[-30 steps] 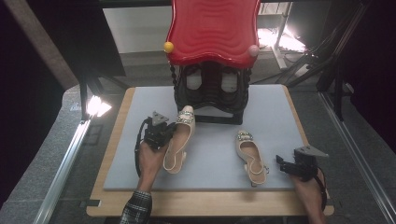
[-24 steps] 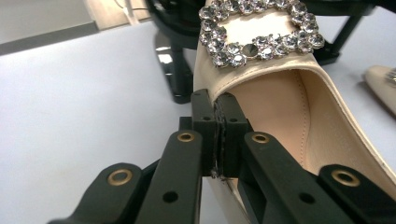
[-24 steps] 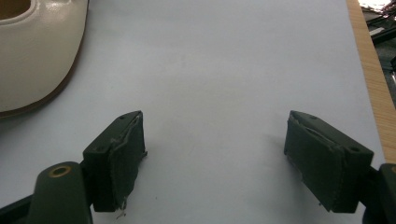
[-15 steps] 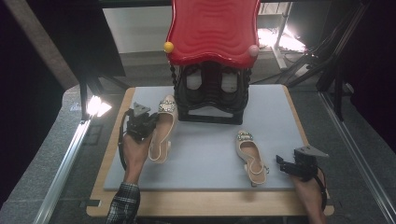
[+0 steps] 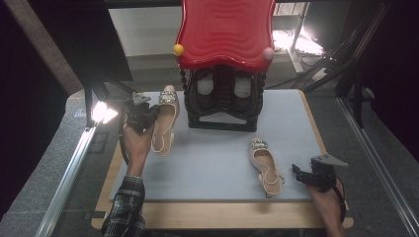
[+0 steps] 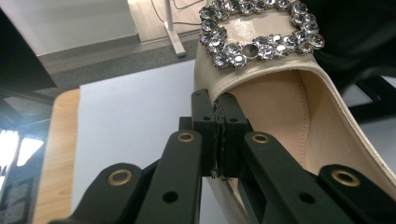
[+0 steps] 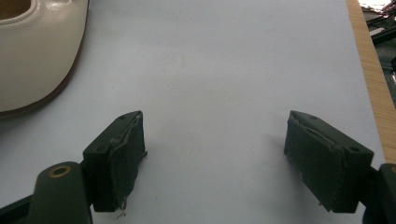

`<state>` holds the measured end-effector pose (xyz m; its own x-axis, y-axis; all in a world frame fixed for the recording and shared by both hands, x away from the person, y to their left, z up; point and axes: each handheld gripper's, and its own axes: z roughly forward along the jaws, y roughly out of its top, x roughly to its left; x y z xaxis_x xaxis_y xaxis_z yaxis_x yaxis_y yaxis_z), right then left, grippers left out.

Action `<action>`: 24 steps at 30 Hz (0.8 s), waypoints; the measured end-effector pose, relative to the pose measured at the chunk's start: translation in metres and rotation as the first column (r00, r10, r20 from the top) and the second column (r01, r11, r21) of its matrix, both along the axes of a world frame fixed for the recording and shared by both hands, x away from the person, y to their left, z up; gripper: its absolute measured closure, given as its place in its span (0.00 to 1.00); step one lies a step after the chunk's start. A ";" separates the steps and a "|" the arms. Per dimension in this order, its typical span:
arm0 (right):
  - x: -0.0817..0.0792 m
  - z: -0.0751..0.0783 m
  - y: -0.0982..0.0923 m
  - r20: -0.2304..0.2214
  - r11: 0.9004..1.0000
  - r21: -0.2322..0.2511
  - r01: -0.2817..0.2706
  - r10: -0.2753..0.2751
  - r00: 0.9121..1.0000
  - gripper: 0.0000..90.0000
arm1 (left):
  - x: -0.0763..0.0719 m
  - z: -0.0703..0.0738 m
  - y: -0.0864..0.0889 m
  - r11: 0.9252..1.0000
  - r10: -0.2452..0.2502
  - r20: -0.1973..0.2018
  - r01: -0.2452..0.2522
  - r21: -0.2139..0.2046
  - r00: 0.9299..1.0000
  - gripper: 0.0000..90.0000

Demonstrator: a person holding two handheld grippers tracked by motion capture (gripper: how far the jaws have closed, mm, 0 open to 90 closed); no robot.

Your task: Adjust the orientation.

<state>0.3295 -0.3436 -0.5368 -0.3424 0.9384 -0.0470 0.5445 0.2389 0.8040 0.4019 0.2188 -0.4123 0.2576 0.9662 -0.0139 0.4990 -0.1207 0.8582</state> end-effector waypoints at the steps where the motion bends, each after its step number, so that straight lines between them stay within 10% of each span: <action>1: 0.000 0.000 0.000 0.000 1.000 0.000 0.000 0.000 1.000 0.23 | 0.002 0.002 0.001 1.000 0.004 0.000 -0.004 0.000 1.000 0.98; 24: 0.000 0.000 0.000 0.000 1.000 0.000 -0.001 0.001 1.000 0.23 | 0.071 0.065 0.025 0.999 0.051 0.032 -0.051 0.002 0.998 0.98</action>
